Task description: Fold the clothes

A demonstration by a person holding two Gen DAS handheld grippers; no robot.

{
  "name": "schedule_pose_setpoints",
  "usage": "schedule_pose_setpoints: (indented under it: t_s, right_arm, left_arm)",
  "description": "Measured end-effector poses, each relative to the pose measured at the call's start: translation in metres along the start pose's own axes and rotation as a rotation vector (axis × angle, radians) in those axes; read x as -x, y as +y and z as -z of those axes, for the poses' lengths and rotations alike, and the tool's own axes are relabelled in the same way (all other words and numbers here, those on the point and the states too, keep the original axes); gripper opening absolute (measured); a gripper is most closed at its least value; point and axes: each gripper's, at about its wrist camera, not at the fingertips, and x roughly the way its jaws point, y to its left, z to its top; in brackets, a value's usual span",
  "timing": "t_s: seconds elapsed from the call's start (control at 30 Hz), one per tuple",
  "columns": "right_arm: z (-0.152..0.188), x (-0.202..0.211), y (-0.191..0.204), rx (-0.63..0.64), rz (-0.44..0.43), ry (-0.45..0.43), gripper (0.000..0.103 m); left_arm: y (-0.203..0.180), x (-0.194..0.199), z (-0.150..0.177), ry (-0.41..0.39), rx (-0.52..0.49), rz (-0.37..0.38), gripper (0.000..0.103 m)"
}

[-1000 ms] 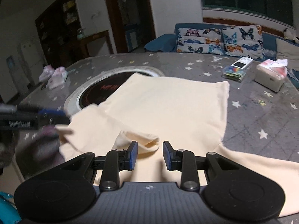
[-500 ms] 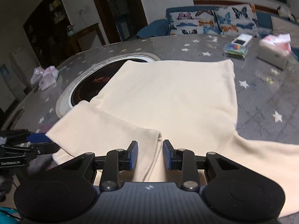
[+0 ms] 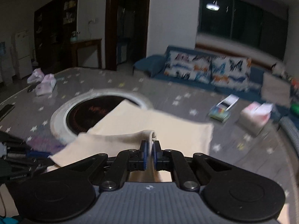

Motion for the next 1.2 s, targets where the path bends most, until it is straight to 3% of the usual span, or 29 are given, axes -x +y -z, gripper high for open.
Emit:
schedule_pose_setpoints:
  t_s: [0.1, 0.27, 0.4, 0.53, 0.8, 0.97, 1.2]
  right_arm:
    - [0.004, -0.002, -0.004, -0.015, 0.019, 0.017, 0.006]
    - [0.036, -0.036, -0.011, -0.07, 0.017, 0.164, 0.008]
    - [0.04, -0.034, -0.015, -0.087, 0.024, 0.158, 0.012]
    - [0.036, -0.026, -0.013, -0.075, -0.002, 0.121, 0.015]
    - [0.048, -0.043, -0.004, -0.084, -0.077, 0.161, 0.018]
    - [0.057, -0.045, -0.011, -0.109, -0.065, 0.187, 0.018]
    - [0.063, -0.036, -0.016, -0.113, -0.062, 0.184, 0.018]
  left_arm:
    - [-0.001, 0.005, 0.002, -0.008, -0.018, -0.009, 0.005]
    - [0.003, 0.006, 0.007, 0.025, -0.025, 0.003, 0.004]
    - [0.016, 0.01, 0.001, 0.058, -0.003, 0.049, 0.006]
    - [0.025, 0.007, -0.021, 0.034, 0.052, 0.075, 0.007]
    - [0.006, -0.048, -0.071, 0.006, 0.108, 0.173, 0.007]
    - [0.004, -0.086, -0.069, 0.076, 0.109, 0.127, 0.008]
    - [0.006, -0.082, -0.065, 0.06, 0.103, 0.125, 0.009]
